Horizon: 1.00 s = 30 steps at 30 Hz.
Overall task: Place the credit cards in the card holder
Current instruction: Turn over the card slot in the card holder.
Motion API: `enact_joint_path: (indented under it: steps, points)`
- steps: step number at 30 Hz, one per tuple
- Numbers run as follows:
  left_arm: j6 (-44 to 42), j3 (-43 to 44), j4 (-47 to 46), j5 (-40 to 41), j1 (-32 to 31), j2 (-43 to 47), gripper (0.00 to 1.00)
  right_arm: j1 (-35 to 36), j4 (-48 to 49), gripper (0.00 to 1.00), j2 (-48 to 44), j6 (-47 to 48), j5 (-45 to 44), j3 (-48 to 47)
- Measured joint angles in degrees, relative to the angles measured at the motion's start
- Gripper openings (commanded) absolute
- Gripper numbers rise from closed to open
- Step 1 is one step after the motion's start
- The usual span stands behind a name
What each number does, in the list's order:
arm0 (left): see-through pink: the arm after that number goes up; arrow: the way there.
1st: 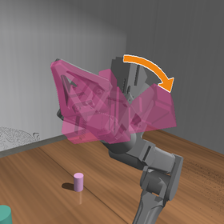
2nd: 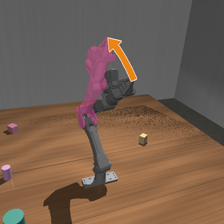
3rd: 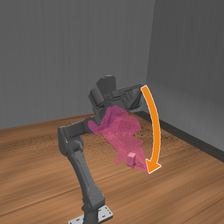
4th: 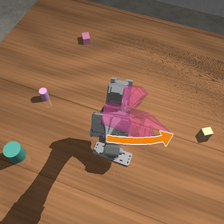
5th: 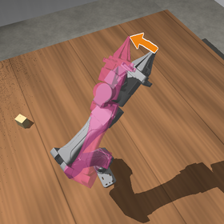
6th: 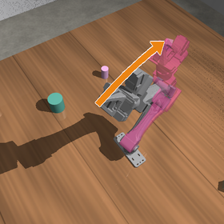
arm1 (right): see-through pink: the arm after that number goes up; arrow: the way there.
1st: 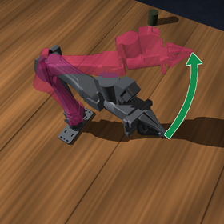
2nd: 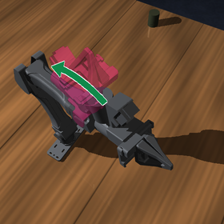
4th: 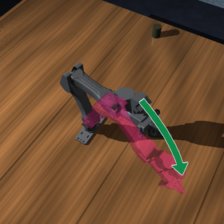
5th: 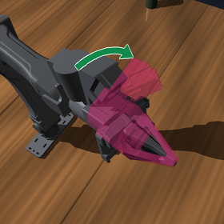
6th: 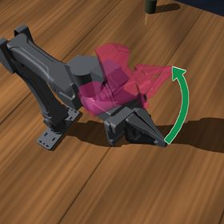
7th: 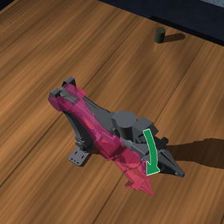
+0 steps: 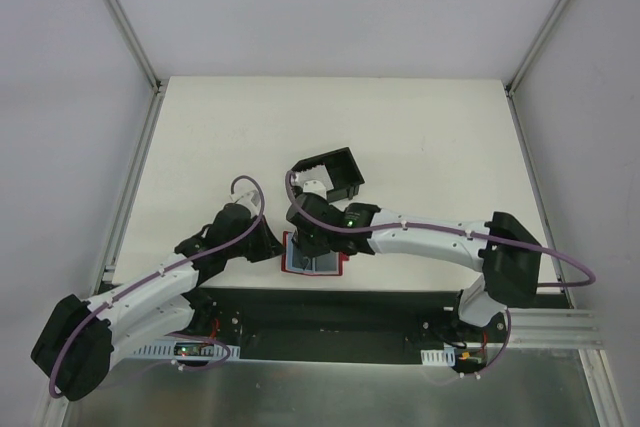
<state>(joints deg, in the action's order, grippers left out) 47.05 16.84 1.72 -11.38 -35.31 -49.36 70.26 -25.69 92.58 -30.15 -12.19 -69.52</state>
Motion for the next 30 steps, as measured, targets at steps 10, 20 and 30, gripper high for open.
enact_joint_path:
  steps: [10, 20, 30]
  points:
    - [0.0, 0.0, 0.3, 0.0, 0.0, 0.9, 0.0, 1.6, -0.3, 0.0, 1.5, -0.7, 3.7, 0.0]
    - [-0.1, 0.0, 0.8, 0.0, 0.0, 2.2, 0.0, 1.6, -3.3, 0.0, 2.8, -1.2, 2.8, -0.2]
    - [-0.8, 0.0, 0.8, -0.5, 0.0, 3.4, 0.0, 2.6, -11.0, 0.0, 2.8, -1.3, -2.4, -2.9]
